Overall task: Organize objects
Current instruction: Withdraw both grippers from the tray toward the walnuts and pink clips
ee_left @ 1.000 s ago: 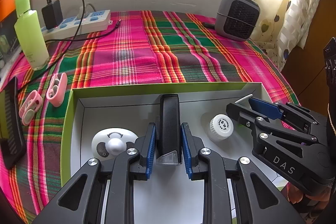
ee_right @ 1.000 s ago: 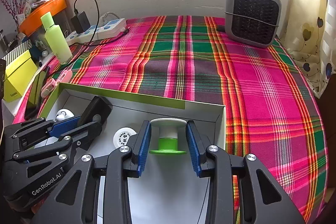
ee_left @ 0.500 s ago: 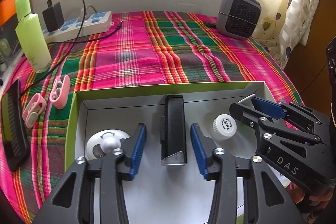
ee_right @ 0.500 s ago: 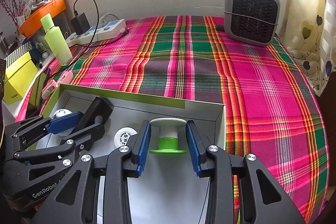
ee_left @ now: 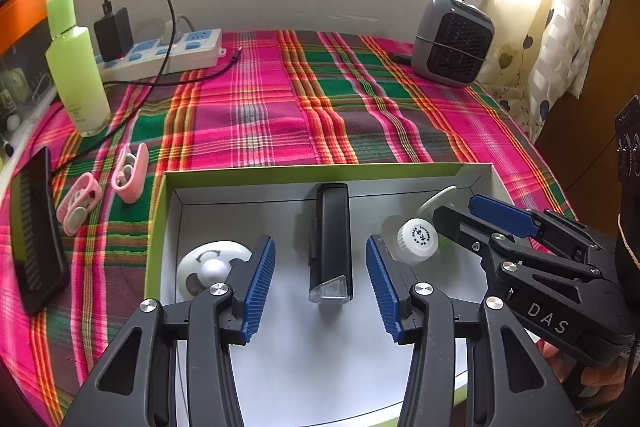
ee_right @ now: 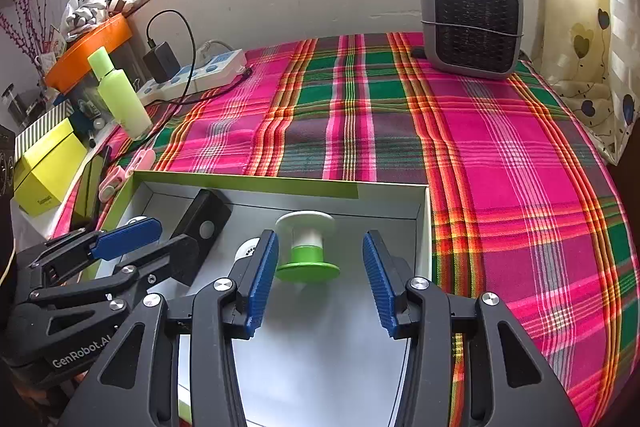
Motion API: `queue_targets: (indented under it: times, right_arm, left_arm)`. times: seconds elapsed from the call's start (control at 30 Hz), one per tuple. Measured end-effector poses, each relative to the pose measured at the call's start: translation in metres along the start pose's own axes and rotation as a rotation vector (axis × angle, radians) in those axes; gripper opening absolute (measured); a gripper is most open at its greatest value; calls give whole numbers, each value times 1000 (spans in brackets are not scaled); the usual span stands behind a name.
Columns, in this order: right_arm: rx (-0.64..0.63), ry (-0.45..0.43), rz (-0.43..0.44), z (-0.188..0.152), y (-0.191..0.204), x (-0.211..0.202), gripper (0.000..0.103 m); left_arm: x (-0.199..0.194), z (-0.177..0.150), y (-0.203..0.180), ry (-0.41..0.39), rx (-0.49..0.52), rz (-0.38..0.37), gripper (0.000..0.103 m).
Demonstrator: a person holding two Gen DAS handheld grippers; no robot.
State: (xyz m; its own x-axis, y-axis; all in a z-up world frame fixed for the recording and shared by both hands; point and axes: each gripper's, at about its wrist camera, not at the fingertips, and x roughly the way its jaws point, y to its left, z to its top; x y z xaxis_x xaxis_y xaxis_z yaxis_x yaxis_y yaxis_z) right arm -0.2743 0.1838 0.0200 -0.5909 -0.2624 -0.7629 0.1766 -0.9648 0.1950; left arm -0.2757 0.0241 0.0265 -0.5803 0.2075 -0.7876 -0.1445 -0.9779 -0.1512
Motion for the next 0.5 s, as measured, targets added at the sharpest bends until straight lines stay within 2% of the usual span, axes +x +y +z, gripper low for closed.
queue_targets:
  times: [0.5]
  right_arm:
    - [11, -47, 11, -10, 4, -28, 46]
  left_arm:
    - [-28, -14, -1, -26, -6, -9, 46]
